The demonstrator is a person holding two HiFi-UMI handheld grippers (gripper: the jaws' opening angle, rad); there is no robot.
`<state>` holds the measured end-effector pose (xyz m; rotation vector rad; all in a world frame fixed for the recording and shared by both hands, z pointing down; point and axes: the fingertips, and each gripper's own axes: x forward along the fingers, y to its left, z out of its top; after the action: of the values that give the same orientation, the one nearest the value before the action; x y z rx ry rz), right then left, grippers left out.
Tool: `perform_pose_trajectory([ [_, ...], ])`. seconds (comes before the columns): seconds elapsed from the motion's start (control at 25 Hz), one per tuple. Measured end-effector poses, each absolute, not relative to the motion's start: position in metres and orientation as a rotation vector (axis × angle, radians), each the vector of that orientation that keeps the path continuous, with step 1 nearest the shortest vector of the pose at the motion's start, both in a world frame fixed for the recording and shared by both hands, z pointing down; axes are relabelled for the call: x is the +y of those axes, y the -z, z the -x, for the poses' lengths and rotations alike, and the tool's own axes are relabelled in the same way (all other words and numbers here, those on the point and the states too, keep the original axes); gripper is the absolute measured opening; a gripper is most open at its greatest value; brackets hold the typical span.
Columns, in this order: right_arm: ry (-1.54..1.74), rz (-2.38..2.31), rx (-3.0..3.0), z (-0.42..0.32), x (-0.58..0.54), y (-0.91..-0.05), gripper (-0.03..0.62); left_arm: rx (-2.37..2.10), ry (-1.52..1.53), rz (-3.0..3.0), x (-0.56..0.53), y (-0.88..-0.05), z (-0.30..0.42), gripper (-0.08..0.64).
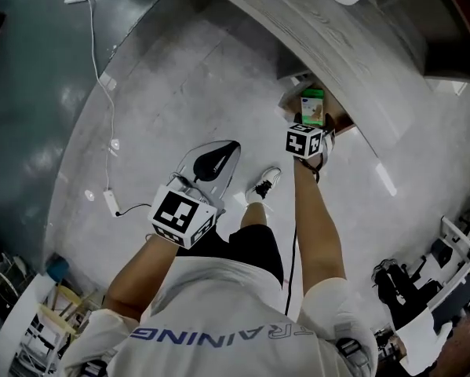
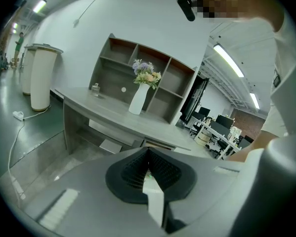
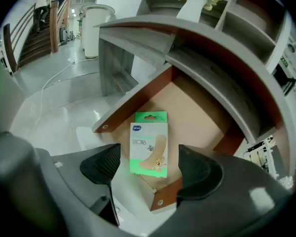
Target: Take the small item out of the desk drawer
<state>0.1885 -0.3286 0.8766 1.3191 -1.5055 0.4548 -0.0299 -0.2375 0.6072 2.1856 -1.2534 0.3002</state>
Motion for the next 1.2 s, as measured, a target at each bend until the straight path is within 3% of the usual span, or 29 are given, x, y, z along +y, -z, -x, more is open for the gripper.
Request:
perform_pose_trajectory([
  [0.24, -0.461, -1.317, -1.441, -0.193, -0.34, -0.904, 0.383, -1.238, -0.31, -2.149, -0.232, -0.62, 0.04, 0.002],
  [0.56, -0.435, -1.329, -1.435, -0.195, -0.337, -0.896, 0.321, -1.254, -0.31, -2.142, -0.24, -0.615, 0.047, 0.003],
  [1.2, -0.394, -1.526, -1.867, -0.154, -0.292, -0.71, 0.319, -1.276, -0.295, -2.291, -0.24, -0.533, 0.02, 0.003],
])
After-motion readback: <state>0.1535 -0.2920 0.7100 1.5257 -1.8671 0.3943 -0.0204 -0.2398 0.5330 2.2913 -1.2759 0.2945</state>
